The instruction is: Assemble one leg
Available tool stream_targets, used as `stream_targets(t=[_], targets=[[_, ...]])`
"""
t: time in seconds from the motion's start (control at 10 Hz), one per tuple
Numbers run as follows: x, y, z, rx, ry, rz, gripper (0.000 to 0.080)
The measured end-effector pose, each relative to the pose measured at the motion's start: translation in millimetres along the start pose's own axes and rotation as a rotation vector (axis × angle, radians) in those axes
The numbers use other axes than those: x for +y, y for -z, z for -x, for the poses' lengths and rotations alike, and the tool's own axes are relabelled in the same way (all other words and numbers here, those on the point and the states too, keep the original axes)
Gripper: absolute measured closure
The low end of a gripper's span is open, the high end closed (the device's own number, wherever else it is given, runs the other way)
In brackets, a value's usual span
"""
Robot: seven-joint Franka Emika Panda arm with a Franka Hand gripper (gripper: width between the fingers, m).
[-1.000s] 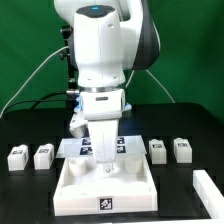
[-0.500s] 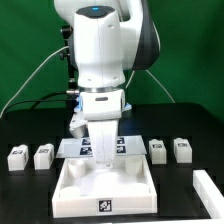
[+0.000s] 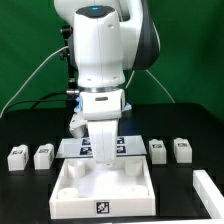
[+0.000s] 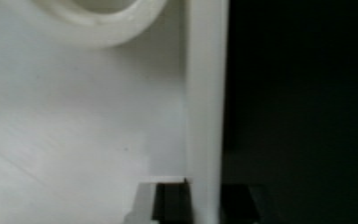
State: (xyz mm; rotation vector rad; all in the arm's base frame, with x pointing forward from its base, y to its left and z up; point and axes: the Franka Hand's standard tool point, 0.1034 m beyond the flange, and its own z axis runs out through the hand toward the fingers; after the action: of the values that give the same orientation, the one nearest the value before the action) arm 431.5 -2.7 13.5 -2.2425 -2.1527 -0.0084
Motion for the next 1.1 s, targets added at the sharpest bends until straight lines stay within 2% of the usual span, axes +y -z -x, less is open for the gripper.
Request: stream_targets(t=[0.3, 0.5, 0.7, 0.8, 0.9, 1.1], targets=[[1.3, 0.3, -2.2, 0.001, -0.001, 0.001, 0.0741], [17.2, 1.2, -25.1, 0.009, 0.021, 0.010, 0.0740], [43.0, 1.5, -59.2, 0.028, 0.031, 0.034, 0.0739], [51.3, 1.6, -75.0, 0.036, 0.031, 0.045, 0.0739], [57.7, 1.5, -79.7, 0.035, 0.018, 0.043, 0.0739], [61.5, -0.5, -79.4, 0.021, 0.016, 0.008, 0.0739]])
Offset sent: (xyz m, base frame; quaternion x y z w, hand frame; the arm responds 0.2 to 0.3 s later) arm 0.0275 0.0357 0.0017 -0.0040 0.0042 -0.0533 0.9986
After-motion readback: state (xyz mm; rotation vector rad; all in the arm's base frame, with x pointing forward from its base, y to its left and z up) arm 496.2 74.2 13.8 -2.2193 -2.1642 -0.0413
